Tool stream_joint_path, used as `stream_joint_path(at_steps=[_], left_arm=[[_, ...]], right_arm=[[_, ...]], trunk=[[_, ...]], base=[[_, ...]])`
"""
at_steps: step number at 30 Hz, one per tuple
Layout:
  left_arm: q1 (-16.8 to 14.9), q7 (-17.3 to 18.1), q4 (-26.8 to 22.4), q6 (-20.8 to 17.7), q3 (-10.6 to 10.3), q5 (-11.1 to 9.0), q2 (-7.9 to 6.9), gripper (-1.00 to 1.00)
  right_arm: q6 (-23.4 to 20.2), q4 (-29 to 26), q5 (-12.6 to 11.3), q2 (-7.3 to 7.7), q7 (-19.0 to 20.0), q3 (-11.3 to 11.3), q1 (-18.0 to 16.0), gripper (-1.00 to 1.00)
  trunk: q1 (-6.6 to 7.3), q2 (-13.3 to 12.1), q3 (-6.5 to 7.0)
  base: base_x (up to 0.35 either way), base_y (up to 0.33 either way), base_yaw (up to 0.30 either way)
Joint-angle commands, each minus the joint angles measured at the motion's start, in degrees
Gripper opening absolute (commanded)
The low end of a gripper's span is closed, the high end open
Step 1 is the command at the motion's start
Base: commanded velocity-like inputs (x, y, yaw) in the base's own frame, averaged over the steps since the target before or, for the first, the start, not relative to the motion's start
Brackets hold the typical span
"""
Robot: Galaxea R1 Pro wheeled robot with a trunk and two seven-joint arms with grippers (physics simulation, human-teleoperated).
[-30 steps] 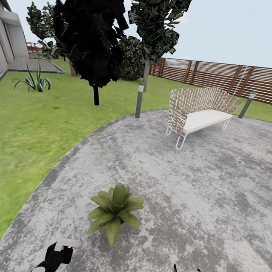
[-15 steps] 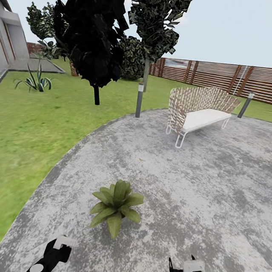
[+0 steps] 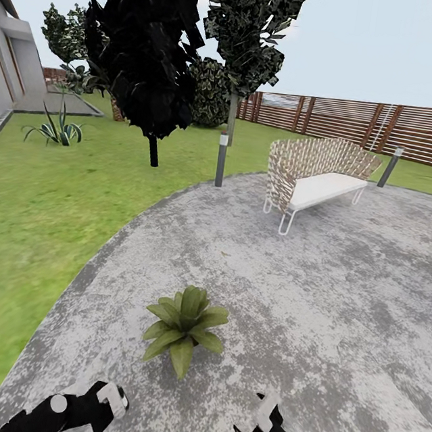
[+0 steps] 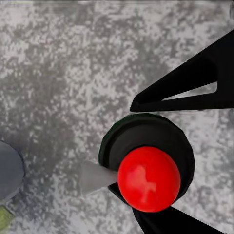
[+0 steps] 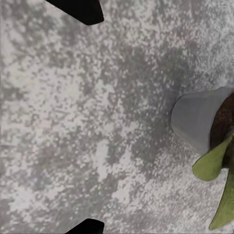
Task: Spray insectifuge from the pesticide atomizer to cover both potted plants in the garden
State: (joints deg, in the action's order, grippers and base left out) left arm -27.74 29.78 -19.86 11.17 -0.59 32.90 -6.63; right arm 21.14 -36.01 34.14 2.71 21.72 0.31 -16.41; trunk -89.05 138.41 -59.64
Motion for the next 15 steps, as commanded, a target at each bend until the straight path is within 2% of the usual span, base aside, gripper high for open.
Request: stream_joint_path(at_steps=[1, 2, 4, 6, 9, 11, 12, 15], left_arm=[[-0.98, 4.17, -1.37, -0.96, 0.0, 3.42, -0.09, -1.0], [-1.56, 6.45, -2.2, -1.91, 0.02, 5.16, -0.07, -1.0], [-2.14, 9.24, -3.4, -3.66, 0.04, 7.31, 0.0, -1.0], [-2.58, 11.72, -5.3, -5.76, 0.02, 9.17, 0.11, -1.0], [-3.24, 15.16, -7.8, -7.31, -0.01, 11.09, 0.22, -1.0], [-3.92, 17.79, -8.59, -7.64, -0.02, 12.53, 0.4, -1.0], [-4.7, 20.47, -9.06, -8.0, -0.02, 14.32, 0.62, -1.0], [-6.23, 24.37, -9.49, -9.09, 0.05, 18.54, 0.96, -1.0]], right_arm=[[-0.1, -0.11, 0.54, 0.02, 4.28, 0.03, -1.21, 1.0], [-0.24, -0.11, 0.83, 0.02, 7.09, 0.03, -2.14, 1.0], [-0.4, -0.11, 1.97, 0.01, 11.26, 0.04, -3.73, 1.0], [-0.72, -0.11, 4.67, 0.01, 15.12, 0.02, -5.54, 1.0], [-1.87, -0.06, 7.98, -0.08, 17.44, 0.03, -7.85, 1.0], [-2.61, -0.03, 8.74, -0.12, 17.91, 0.03, -8.84, 1.0], [-3.23, 0.02, 9.13, -0.22, 18.54, 0.04, -9.56, 1.0], [-3.97, -0.01, 9.52, -0.76, 21.94, 0.04, -10.28, 1.0]], trunk=[[0.01, 0.02, -0.05], [0.01, 0.02, -0.05], [0.01, 0.02, -0.05], [0.01, 0.02, -0.05], [0.01, 0.02, -0.05], [0.01, 0.02, -0.05], [0.01, 0.02, -0.05], [0.01, 0.02, -0.05]], base=[[0.0, 0.0, 0.0], [0.0, 0.0, 0.0], [0.0, 0.0, 0.0], [0.0, 0.0, 0.0], [0.0, 0.0, 0.0], [0.0, 0.0, 0.0], [0.0, 0.0, 0.0], [0.0, 0.0, 0.0]])
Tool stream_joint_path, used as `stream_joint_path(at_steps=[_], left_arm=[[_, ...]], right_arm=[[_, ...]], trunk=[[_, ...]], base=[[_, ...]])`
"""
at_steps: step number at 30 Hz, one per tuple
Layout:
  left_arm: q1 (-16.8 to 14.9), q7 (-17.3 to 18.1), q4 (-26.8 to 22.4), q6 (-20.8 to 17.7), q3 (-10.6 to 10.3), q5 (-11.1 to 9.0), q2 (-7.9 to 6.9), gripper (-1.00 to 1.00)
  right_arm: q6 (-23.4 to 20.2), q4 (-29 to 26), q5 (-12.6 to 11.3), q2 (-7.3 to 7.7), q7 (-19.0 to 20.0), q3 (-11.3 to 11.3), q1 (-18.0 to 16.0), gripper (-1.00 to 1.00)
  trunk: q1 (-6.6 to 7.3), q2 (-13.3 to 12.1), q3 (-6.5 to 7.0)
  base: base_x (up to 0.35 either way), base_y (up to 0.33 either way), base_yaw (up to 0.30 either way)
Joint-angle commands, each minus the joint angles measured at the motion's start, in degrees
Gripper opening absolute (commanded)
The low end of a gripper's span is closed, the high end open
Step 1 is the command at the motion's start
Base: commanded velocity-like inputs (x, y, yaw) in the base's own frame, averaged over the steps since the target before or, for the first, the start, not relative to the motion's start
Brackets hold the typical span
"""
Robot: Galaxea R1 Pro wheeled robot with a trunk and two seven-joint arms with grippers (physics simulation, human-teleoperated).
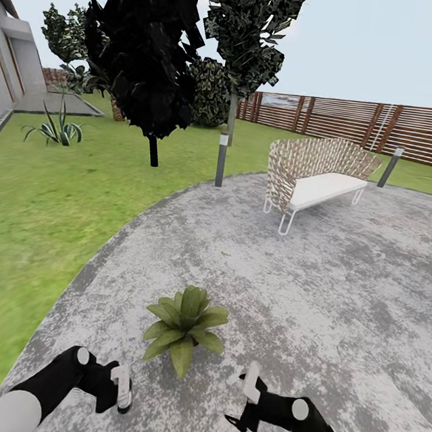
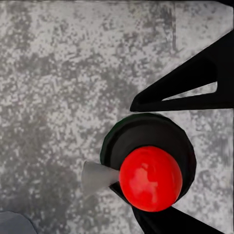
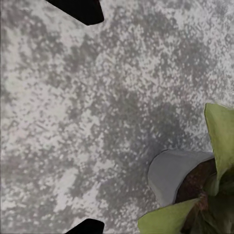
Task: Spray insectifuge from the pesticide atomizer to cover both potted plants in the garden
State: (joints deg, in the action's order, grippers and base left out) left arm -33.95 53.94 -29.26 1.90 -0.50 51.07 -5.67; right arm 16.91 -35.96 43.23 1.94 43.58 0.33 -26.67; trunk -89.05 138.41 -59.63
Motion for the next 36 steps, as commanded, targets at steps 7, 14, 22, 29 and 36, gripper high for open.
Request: stream_joint_path(at_steps=[7, 14, 22, 29, 36], left_arm=[[-1.18, 1.44, -0.26, -0.67, -0.04, 3.4, 1.55, -1.0], [-1.38, 1.58, -0.27, -0.67, -0.03, 3.6, 3.65, -1.0], [-1.47, 1.69, -0.27, -0.62, -0.06, 3.65, 5.89, -1.0], [-1.47, 1.62, -0.29, -0.66, -0.11, 3.84, 7.82, -1.0], [-1.52, 1.6, -0.36, -0.67, -0.24, 3.86, 9.2, -1.0]], right_arm=[[0.14, -0.13, 0.47, -0.34, 2.25, 0.03, -0.84, -1.0], [0.14, -0.14, 0.46, -1.55, 2.46, 0.03, -1.72, -1.0], [0.21, -0.16, 0.52, -5.5, 4.1, 0.03, -2.66, -1.0], [0.23, -0.17, 0.54, -7.05, 4.39, 0.03, -2.77, -1.0], [0.23, -0.24, 0.54, -7.6, 4.4, 0.03, -2.78, -1.0]], trunk=[[0.01, 0.02, -0.05], [0.01, 0.02, -0.05], [0.01, 0.02, -0.05], [0.01, 0.02, -0.05], [0.01, 0.02, -0.05]], base=[[0.0, 0.0, 0.0], [0.0, 0.0, 0.0], [0.0, 0.0, 0.0], [0.0, 0.0, 0.0], [0.0, 0.0, 0.0]])
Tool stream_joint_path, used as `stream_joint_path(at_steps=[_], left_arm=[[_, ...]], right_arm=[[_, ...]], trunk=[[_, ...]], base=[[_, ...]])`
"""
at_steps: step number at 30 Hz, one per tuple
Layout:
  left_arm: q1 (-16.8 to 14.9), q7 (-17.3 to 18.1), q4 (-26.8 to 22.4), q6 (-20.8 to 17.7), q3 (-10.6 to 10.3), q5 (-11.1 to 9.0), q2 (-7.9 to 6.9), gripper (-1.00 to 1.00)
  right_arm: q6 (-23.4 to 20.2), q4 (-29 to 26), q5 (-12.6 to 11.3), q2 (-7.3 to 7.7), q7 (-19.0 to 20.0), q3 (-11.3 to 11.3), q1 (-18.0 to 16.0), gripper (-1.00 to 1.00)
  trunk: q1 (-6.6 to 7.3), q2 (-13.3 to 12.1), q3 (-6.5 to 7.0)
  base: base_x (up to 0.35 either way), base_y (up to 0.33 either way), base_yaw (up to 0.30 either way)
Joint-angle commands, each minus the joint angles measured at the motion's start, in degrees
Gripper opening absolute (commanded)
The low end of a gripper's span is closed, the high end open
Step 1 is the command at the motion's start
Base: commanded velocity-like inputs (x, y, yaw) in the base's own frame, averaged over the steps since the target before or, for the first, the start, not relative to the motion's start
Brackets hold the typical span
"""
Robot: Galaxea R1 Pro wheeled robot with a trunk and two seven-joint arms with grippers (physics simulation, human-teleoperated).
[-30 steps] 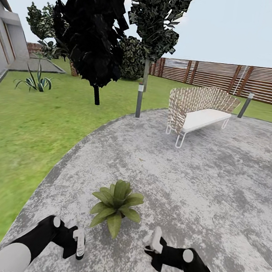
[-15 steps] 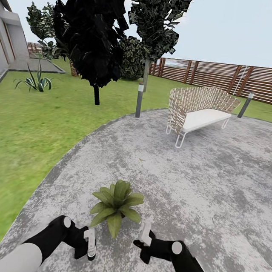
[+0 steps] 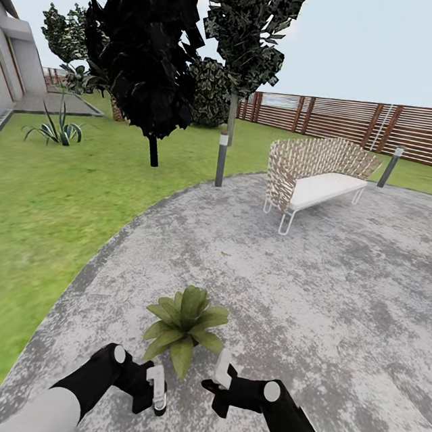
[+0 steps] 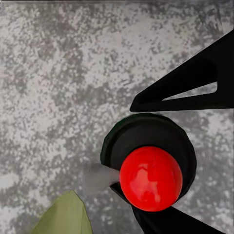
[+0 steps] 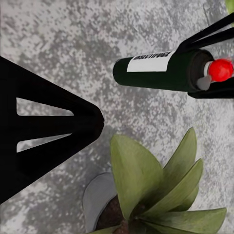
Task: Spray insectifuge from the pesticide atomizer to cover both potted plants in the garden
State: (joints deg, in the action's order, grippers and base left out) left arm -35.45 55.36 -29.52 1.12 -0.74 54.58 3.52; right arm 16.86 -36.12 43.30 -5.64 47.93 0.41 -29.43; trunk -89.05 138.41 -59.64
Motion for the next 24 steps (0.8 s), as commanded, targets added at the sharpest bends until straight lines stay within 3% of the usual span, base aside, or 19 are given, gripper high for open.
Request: stream_joint_path(at_steps=[1, 9, 24], left_arm=[[-0.01, 0.19, -0.09, 0.11, 0.01, 0.35, 0.23, -1.0], [-0.04, 0.04, -0.91, -0.06, -2.4, 0.35, 1.56, -1.0], [0.03, -0.33, -2.03, -0.25, -2.6, 0.27, 1.76, -1.0]], right_arm=[[0.28, -0.08, 0.47, -0.04, 0.05, -0.06, -0.02, -1.0], [0.28, -0.29, 0.47, -0.35, 0.06, -0.06, -0.02, -1.0], [0.28, -1.06, 0.4, -1.72, 0.06, -0.06, -0.32, -1.0]], trunk=[[0.01, 0.02, -0.05], [0.01, 0.02, -0.05], [0.01, 0.02, -0.05]], base=[[0.0, 0.0, 0.0], [0.0, 0.0, 0.0], [0.0, 0.0, 0.0]])
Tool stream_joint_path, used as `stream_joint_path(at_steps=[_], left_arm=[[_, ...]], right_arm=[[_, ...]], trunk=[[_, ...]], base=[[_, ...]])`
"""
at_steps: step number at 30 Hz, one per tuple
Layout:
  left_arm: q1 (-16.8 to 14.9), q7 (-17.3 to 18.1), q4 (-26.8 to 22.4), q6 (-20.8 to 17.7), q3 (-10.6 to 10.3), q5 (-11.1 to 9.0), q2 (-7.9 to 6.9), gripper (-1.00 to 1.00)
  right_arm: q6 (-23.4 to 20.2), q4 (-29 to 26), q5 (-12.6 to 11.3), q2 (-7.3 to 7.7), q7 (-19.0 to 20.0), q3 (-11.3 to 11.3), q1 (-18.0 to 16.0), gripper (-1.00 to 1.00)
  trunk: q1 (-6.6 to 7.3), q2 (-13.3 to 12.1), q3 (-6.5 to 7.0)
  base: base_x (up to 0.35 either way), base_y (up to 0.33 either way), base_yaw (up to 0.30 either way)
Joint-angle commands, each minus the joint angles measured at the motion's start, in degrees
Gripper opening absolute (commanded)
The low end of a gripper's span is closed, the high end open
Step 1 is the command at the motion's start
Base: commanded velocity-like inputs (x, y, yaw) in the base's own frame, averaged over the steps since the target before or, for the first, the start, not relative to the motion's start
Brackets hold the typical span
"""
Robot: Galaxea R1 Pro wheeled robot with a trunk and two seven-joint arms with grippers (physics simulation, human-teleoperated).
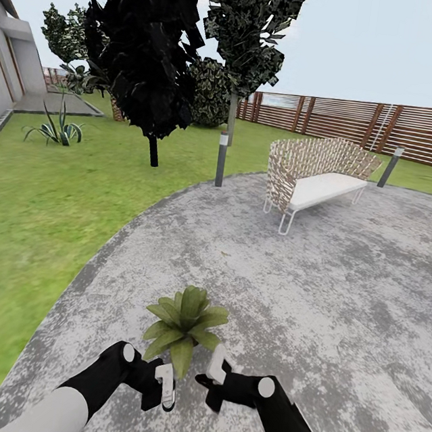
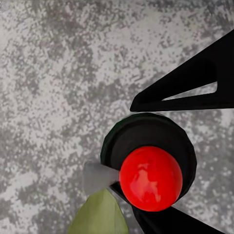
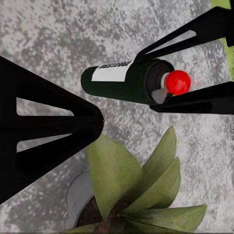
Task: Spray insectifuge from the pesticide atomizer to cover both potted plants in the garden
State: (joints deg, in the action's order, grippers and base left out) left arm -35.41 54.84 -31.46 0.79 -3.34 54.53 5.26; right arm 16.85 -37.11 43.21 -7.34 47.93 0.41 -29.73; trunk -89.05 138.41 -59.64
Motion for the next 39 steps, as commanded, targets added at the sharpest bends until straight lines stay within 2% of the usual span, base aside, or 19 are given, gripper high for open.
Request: stream_joint_path(at_steps=[1, 5, 10, 13, 23, 39], left_arm=[[-0.01, 0.19, -0.09, 0.08, -0.01, 0.3, 0.03, -1.0], [-0.01, 0.18, -0.1, 0.15, -0.14, 0.3, 0.52, -1.0], [-0.01, 0.22, -0.1, 0.18, -2.05, 0.19, 1.1, -1.0], [-0.01, 0.25, -0.1, 0.18, -2.48, 0.18, 1.6, -1.0], [-0.09, 0.27, -0.18, 0.17, -2.63, 0.13, 2.55, -1.0], [-0.02, -0.99, -1.37, 0.33, -2.57, 0.06, 2.85, -1.0]], right_arm=[[0.29, -0.25, 0.48, -0.05, 0.05, -0.06, -0.05, -1.0], [0.29, -0.61, 0.47, -0.26, 0.05, -0.06, -0.14, -1.0], [0.29, -0.63, 0.47, -0.32, 0.05, -0.06, -0.15, -1.0], [0.29, -0.61, 0.47, -0.31, 0.05, -0.06, -0.16, -1.0], [0.29, -0.59, 0.47, -0.31, 0.05, -0.06, -0.16, -1.0], [0.29, -0.59, 0.47, -0.4, 0.05, -0.06, -0.16, -1.0]], trunk=[[0.01, 0.02, -0.05], [0.01, 0.02, -0.05], [0.01, 0.02, -0.05], [0.01, 0.02, -0.05], [0.01, 0.02, -0.05], [0.01, 0.02, -0.05]], base=[[0.0, 0.0, 0.0], [0.0, 0.0, 0.0], [0.0, 0.0, 0.0], [0.0, 0.0, 0.0], [0.0, 0.0, 0.0], [0.0, 0.0, 0.0]])
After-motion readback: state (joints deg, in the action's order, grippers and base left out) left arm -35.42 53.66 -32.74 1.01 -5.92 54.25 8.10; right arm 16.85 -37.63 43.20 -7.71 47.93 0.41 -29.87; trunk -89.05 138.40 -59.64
